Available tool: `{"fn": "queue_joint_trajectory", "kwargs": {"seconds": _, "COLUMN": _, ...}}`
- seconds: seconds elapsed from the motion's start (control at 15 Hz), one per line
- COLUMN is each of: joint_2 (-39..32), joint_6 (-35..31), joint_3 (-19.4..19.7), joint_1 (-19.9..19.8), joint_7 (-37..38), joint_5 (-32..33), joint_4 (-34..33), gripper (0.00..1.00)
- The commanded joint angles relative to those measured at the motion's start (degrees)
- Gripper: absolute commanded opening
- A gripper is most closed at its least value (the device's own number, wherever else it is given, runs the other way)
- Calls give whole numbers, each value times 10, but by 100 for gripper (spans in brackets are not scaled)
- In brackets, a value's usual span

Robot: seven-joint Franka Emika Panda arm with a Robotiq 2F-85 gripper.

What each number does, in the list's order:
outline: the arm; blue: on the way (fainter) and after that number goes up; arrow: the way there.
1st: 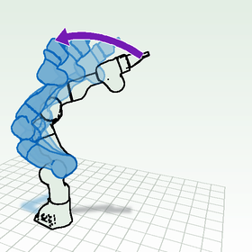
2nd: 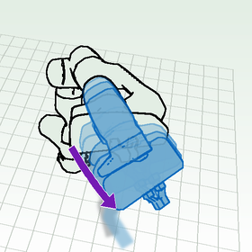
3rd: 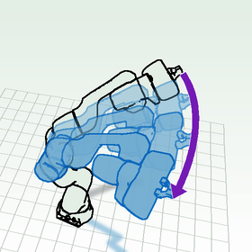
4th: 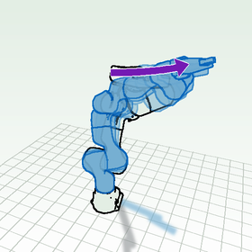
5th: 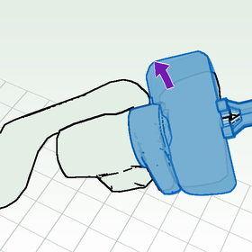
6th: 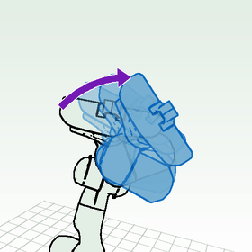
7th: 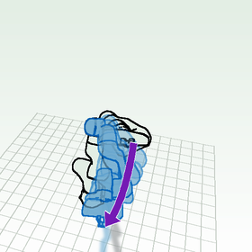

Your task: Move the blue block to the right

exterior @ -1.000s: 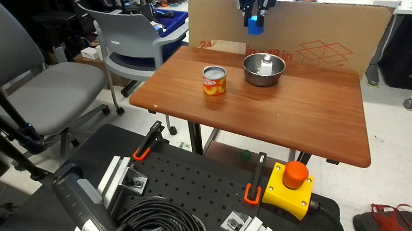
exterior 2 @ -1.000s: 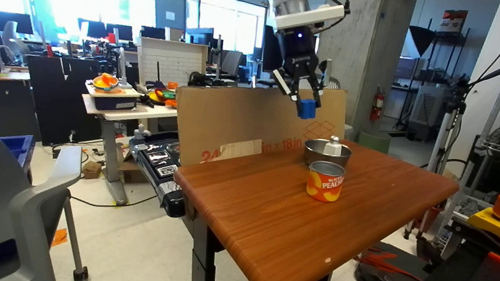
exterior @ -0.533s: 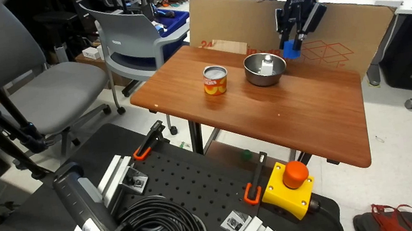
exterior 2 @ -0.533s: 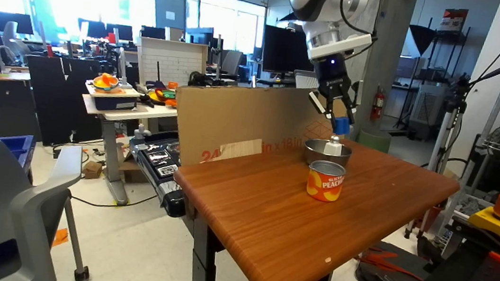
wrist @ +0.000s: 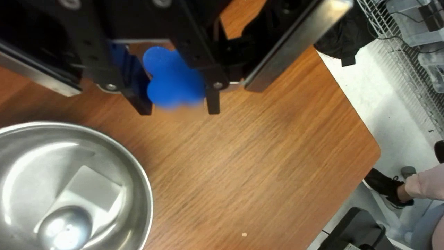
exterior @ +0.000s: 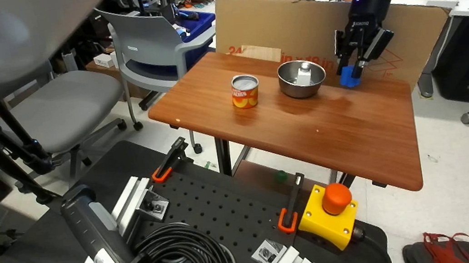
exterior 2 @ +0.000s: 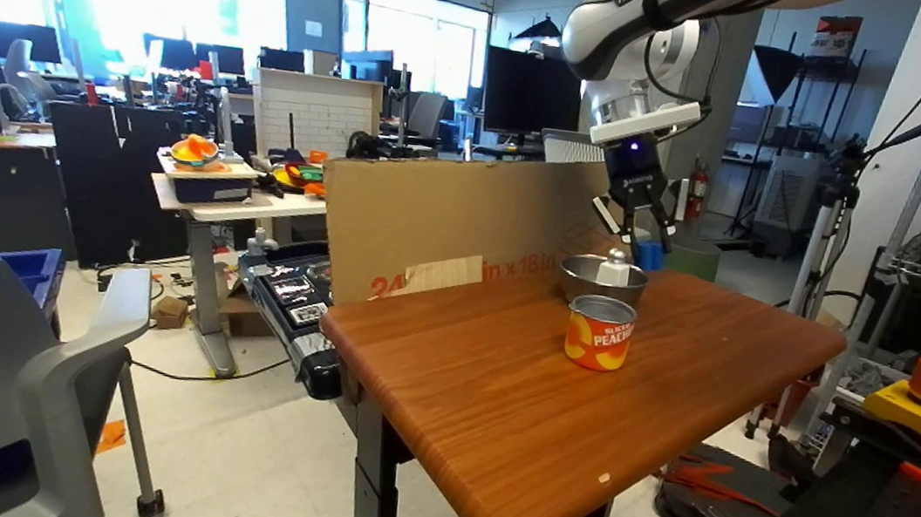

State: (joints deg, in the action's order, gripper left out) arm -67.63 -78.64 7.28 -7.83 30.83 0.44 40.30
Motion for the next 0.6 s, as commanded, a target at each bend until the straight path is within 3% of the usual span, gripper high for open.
{"fn": "queue_joint_trajectory", "kwargs": {"seconds": 0.0, "joint_2": -48, "joint_6": 34, "joint_3": 2, "joint_1": -6, "joint_7": 32, "joint_5": -5, "joint_4": -67, "gripper": 18}}
{"fn": "queue_joint_trajectory", "kwargs": {"seconds": 0.53, "joint_2": -76, "joint_6": 50, "joint_3": 3, "joint_1": -22, "joint_7": 19, "joint_5": -2, "joint_4": -99, "gripper": 20}}
